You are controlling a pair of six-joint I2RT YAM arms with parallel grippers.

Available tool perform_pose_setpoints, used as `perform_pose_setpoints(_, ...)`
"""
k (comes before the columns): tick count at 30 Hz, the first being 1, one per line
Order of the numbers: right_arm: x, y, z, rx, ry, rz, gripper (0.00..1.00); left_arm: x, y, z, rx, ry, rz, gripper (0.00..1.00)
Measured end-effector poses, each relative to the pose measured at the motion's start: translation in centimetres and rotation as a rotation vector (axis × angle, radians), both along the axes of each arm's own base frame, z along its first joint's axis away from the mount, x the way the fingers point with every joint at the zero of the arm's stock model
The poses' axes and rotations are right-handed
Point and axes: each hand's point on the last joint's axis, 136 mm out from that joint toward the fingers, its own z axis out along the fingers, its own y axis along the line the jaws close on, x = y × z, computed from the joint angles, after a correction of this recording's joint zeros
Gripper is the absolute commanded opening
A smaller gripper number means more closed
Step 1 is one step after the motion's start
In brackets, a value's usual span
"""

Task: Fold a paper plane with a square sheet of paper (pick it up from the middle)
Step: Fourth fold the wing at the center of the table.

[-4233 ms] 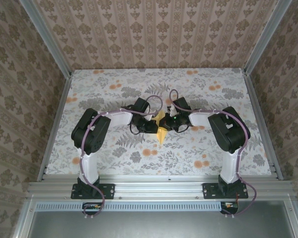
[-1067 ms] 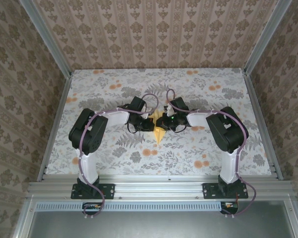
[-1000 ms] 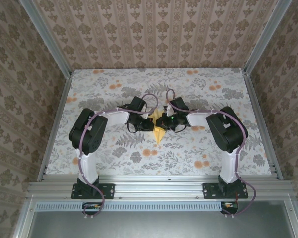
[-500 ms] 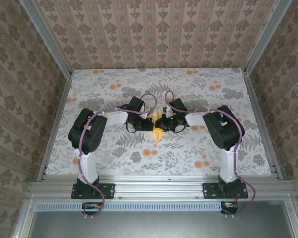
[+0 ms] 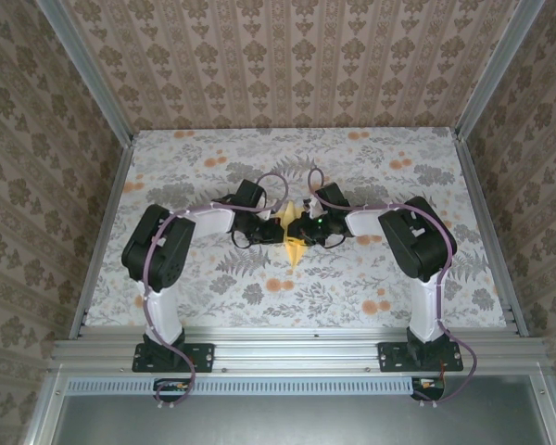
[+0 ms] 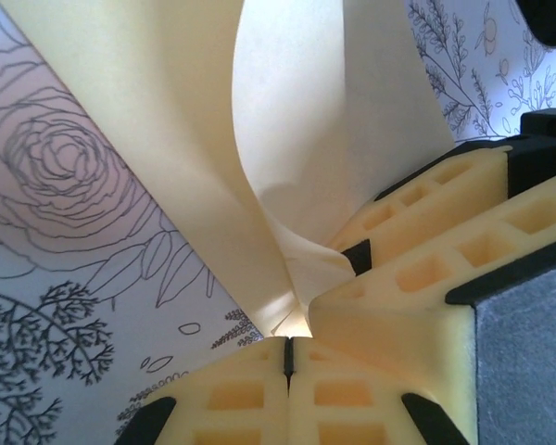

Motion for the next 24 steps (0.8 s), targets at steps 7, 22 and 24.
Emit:
perform_pose_setpoints(7, 0.1, 0.2, 0.3, 0.018, -0.024, 0.006, 0.31, 0.7, 0.6, 1.6, -0.005, -0.028, 0.042, 0.25)
perform_pose_setpoints(22, 0.0, 0.2, 0.3, 0.031, -0.052, 0.007, 0.29, 4.2, 0.2, 3.2, -0.038, -0.062, 0.104, 0.32)
perform_pose_setpoints(24, 0.0, 0.2, 0.3, 0.031, -0.052, 0.007, 0.29, 4.4, 0.1, 2.6, -0.033, -0.051, 0.103, 0.32)
